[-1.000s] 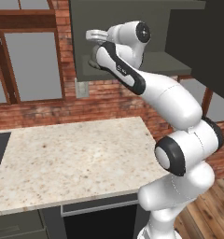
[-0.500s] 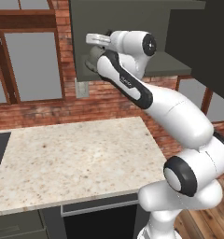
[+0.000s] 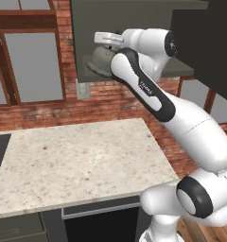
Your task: Open the cabinet, pick the kettle from the cabinet, and place it in the sink.
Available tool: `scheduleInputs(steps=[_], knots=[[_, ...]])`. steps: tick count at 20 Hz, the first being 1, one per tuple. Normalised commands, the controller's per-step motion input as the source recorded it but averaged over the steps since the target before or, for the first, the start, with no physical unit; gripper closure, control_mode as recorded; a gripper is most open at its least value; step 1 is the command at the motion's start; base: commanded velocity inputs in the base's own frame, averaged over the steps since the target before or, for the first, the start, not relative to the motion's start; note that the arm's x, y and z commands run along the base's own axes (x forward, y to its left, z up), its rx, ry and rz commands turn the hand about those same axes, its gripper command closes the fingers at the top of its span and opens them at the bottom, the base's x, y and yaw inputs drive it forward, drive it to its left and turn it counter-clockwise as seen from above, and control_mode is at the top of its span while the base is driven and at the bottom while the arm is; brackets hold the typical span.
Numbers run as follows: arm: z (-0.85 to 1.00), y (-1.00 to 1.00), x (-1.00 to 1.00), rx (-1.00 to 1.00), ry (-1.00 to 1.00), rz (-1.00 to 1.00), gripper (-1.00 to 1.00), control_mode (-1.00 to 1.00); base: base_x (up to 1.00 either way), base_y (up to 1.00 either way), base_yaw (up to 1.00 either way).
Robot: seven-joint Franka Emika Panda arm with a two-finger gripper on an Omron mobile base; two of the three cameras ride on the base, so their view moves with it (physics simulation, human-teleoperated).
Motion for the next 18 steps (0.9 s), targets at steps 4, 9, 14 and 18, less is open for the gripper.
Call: scheduleInputs(steps=[4, 9, 14, 18], knots=[[0.09, -0.13, -0.67, 0.0, 0.06, 0.08, 1.0, -1.0, 0.0, 0.0, 0.0], [0.01, -0.11, -0.68, 0.0, 0.12, 0.06, 1.0, -1.0, 0.0, 0.0, 0.0], [-0.01, -0.01, -0.71, -0.02, 0.08, 0.03, 1.0, -1.0, 0.0, 0.0, 0.0], [-0.07, 0.05, -0.71, -0.04, 0.0, 0.0, 1.0, -1.0, 0.0, 0.0, 0.0]])
